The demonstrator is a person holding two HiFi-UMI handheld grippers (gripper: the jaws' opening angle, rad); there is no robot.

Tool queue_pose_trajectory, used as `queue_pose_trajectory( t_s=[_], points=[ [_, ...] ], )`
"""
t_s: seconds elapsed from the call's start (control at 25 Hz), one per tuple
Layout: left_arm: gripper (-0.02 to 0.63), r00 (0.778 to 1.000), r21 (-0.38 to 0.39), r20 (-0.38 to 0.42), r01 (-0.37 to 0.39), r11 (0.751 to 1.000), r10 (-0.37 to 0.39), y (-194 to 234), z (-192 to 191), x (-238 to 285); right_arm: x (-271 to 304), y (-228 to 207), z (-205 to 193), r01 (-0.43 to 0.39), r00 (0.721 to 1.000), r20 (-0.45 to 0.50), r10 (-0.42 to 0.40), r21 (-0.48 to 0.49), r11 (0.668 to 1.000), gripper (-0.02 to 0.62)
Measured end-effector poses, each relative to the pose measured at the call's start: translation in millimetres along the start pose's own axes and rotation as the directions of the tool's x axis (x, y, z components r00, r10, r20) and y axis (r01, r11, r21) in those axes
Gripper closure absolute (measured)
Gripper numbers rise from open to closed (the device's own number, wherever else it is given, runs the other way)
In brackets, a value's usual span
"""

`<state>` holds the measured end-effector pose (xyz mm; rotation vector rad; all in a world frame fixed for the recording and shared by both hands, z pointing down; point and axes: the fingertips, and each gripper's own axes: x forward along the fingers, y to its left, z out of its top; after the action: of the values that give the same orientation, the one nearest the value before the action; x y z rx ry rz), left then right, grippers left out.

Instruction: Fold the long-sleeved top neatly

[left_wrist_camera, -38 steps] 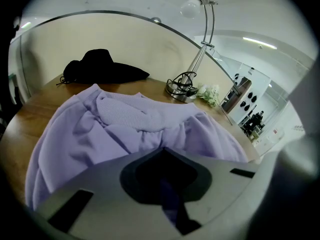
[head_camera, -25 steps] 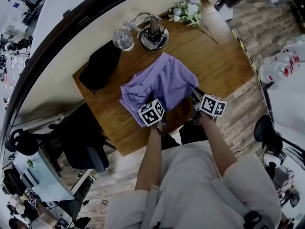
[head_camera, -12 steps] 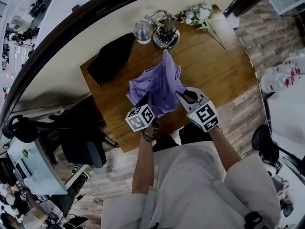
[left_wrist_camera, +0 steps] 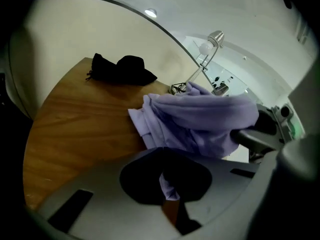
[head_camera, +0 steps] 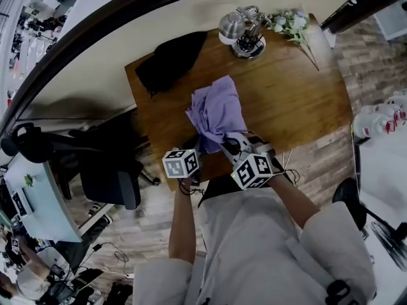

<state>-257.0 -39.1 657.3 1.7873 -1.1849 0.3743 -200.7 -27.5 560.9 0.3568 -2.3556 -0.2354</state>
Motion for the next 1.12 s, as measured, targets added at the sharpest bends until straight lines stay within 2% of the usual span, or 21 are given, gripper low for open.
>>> queue_pose_trajectory(
  t_s=[0.08,0.2,0.32,0.4,0.44,0.48,0.56,0.64,0.72,0.76,0.8,0.84,0.88,0.96,1.0,1.04,1.12],
  points=[
    [0.581,1.0,-0.024,0.001,-0.004,1.0,0.004,9.0,-3.8,-4.9,18.8,30.2,-1.3,-0.058,0.998,-0.043,0.053,-0.126,0.99,0.56],
    [0.581,0.999,-0.03,-0.016,-0.028,0.999,0.028,23.3,-9.7,-14.5,41.2,70.2,-16.4,-0.164,0.981,-0.143,0.127,-0.29,0.943,0.56],
    [0.581,0.996,-0.027,0.01,-0.084,0.996,0.084,35.7,-3.5,-25.3,55.7,84.4,-39.8,-0.23,0.957,-0.245,0.155,-0.315,0.921,0.557],
    [0.581,0.99,-0.027,0.085,-0.114,0.993,0.116,36.3,12.8,-34.0,60.5,88.0,-50.5,-0.253,0.943,-0.292,0.159,-0.319,0.914,0.542],
    [0.581,0.984,-0.025,0.127,-0.12,0.992,0.122,32.8,22.3,-37.8,60.3,92.1,-53.5,-0.27,0.935,-0.309,0.171,-0.313,0.91,0.521],
    [0.581,0.98,-0.019,0.161,-0.118,0.993,0.119,26.5,31.0,-40.3,57.1,97.9,-55.4,-0.294,0.926,-0.324,0.195,-0.294,0.909,0.472],
    [0.581,0.975,0.02,0.2,-0.099,0.995,0.093,7.5,45.2,-41.7,41.2,107.6,-55.5,-0.333,0.909,-0.332,0.251,-0.217,0.918,0.381],
    [0.581,0.968,0.078,0.245,-0.079,0.994,0.058,-13.9,62.9,-41.1,19.5,98.5,-46.2,-0.312,0.925,-0.263,0.274,-0.117,0.943,0.376],
    [0.581,0.952,0.113,0.304,-0.082,0.99,0.044,-30.5,82.0,-39.5,4.4,64.7,-34.9,-0.229,0.964,-0.132,0.23,0.027,0.973,0.39],
    [0.581,0.942,0.116,0.332,-0.096,0.989,0.052,-35.9,89.5,-38.0,1.8,40.9,-31.7,-0.171,0.982,-0.064,0.179,0.119,0.978,0.396],
    [0.581,0.931,0.109,0.358,-0.113,0.988,0.067,-40.0,95.4,-35.2,2.3,14.3,-30.0,-0.111,0.993,-0.003,0.114,0.221,0.969,0.399],
    [0.581,0.921,0.094,0.38,-0.129,0.987,0.084,-42.8,99.9,-30.9,5.1,-13.3,-28.0,-0.06,0.998,0.051,0.045,0.328,0.943,0.399],
    [0.581,0.912,0.072,0.397,-0.143,0.987,0.103,-44.2,103.2,-25.2,9.2,-39.7,-24.2,-0.03,0.994,0.105,-0.017,0.437,0.899,0.408],
    [0.581,0.894,0.008,0.426,-0.16,0.987,0.141,-42.4,107.5,-13.2,19.0,-81.8,-12.4,-0.038,0.971,0.209,-0.117,0.617,0.786,0.458],
    [0.581,0.884,-0.031,0.439,-0.164,0.986,0.161,-39.2,108.3,-8.7,24.5,-96.0,-7.5,-0.047,0.956,0.245,-0.161,0.671,0.74,0.499],
    [0.581,0.873,-0.07,0.452,-0.173,0.983,0.185,-34.3,107.8,-5.1,30.6,-105.7,-5.5,-0.04,0.945,0.258,-0.201,0.7,0.713,0.511],
    [0.581,0.853,-0.121,0.458,-0.22,0.968,0.251,-20.9,103.7,1.3,45.4,-113.3,-10.5,0.012,0.941,0.229,-0.25,0.715,0.699,0.537]
  ],
)
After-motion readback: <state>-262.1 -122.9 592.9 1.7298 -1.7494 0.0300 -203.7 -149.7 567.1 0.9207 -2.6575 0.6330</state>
